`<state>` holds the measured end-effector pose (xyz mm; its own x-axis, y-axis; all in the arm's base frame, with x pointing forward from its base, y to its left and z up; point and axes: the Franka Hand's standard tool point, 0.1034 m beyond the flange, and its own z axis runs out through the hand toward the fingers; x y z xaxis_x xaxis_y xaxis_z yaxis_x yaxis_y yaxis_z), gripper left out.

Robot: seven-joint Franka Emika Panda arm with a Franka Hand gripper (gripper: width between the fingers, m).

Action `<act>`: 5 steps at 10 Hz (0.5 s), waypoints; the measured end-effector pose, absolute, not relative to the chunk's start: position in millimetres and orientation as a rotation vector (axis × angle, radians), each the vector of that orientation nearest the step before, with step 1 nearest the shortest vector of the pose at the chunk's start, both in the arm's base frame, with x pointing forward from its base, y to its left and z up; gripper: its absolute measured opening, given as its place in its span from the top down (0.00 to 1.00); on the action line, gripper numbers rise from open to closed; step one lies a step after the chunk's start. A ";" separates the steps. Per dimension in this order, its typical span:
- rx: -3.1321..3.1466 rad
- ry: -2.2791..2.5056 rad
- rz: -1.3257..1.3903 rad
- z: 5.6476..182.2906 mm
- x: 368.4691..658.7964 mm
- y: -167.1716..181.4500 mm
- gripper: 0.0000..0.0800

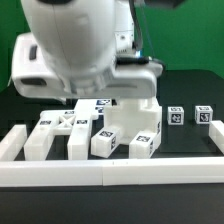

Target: Assemble chair

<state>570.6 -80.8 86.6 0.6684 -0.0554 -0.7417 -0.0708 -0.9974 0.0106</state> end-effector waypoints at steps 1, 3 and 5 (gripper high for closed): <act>-2.892 0.087 1.157 97.7 579.1 -86.1 0.19; -2.967 0.065 0.890 121.2 578.9 -96.7 0.19; -3.035 0.079 0.576 126.7 553.3 -119.8 0.19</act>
Offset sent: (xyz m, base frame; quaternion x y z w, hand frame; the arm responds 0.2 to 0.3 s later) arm -0.0675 -0.0479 0.0497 0.0131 0.2152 0.0129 0.9764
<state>553.3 -119.8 126.7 0.9292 -0.0406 -0.3672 -0.0597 -0.9974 -0.0406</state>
